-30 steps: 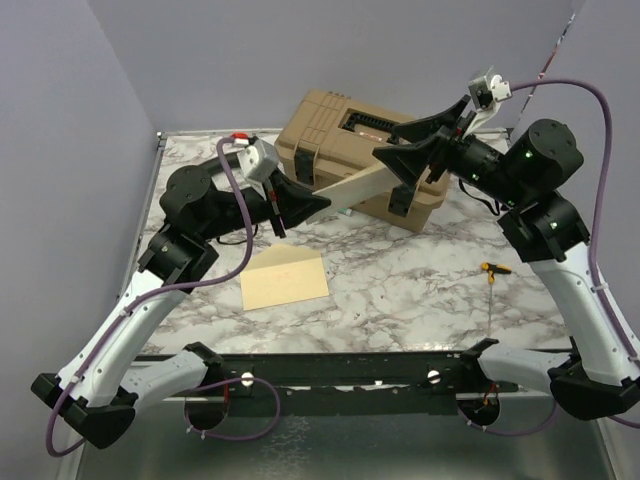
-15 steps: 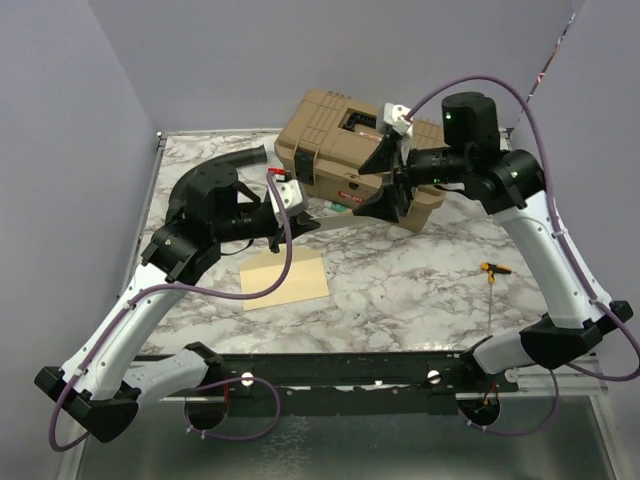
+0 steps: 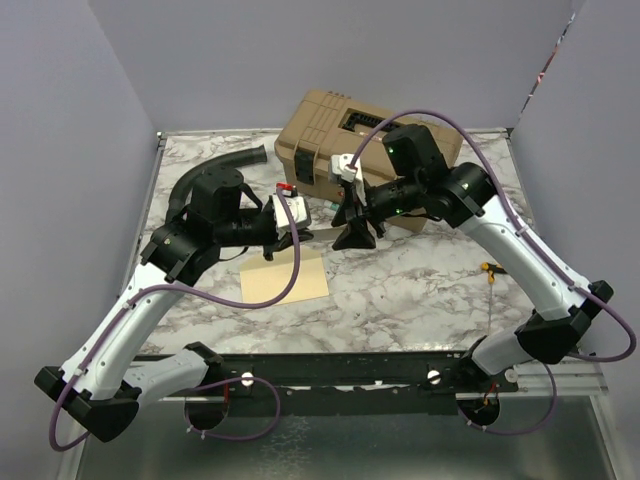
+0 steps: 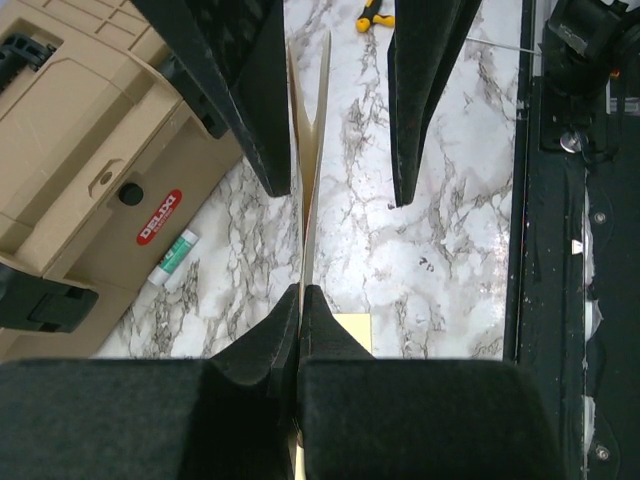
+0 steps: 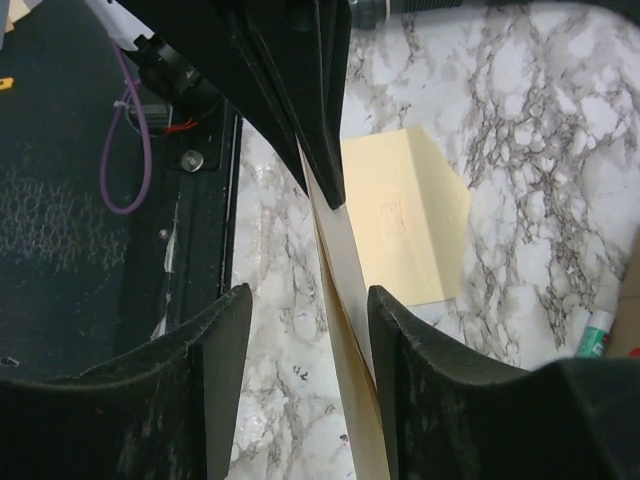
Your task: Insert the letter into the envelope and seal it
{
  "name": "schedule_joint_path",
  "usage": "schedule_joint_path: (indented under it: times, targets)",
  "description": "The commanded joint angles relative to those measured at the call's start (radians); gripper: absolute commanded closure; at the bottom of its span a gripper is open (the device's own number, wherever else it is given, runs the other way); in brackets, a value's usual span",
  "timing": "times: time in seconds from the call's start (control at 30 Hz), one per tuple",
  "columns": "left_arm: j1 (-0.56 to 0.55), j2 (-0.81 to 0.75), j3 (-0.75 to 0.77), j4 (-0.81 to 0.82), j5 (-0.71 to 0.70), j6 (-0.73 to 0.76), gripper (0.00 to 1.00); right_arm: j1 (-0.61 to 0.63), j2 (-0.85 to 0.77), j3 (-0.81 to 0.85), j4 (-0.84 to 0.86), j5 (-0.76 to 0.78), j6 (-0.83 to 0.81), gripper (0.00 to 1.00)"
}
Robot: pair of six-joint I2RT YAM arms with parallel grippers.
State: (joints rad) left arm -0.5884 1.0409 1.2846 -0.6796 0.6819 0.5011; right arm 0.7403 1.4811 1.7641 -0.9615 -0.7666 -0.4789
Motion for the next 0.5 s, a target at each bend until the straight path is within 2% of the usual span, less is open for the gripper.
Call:
schedule_joint_path:
  times: [0.0, 0.13, 0.2, 0.23, 0.27, 0.3, 0.37, 0.4, 0.43, 0.47]
  targets:
    - [0.002, -0.013, 0.031, -0.043, 0.008, 0.049, 1.0, 0.031, 0.043, 0.006, -0.04, 0.035, -0.028, 0.47]
    - [0.002, -0.007, 0.032, -0.044, 0.018, 0.049, 1.0, 0.056, 0.069, 0.015, -0.034, 0.064, -0.024, 0.51]
    - [0.002, -0.009, 0.033, -0.045, 0.011, 0.051, 1.0, 0.06, 0.076, 0.019, -0.035, 0.099, -0.022, 0.64]
    - [0.002, -0.011, 0.034, -0.045, 0.005, 0.051, 1.0, 0.06, 0.073, 0.017, -0.029, 0.125, -0.016, 0.76]
    - [0.004, -0.014, 0.038, -0.044, -0.008, 0.05, 1.0, 0.06, 0.067, 0.014, -0.017, 0.152, -0.009, 0.93]
    - [0.003, -0.016, 0.039, -0.038, -0.025, 0.04, 1.0, 0.06, 0.056, 0.006, 0.001, 0.18, 0.002, 0.99]
    - [0.002, -0.028, 0.032, -0.009, -0.074, -0.002, 1.0, 0.06, 0.03, -0.012, 0.036, 0.217, 0.015, 1.0]
    - [0.002, -0.035, 0.023, 0.012, -0.106, -0.031, 0.92, 0.06, 0.018, -0.021, 0.056, 0.235, 0.028, 1.0]
    - [0.002, -0.044, 0.013, 0.037, -0.148, -0.066, 0.71, 0.06, 0.01, -0.03, 0.071, 0.254, 0.043, 1.0]
    - [0.003, -0.053, 0.001, 0.063, -0.197, -0.122, 0.46, 0.06, 0.005, -0.04, 0.087, 0.273, 0.057, 1.0]
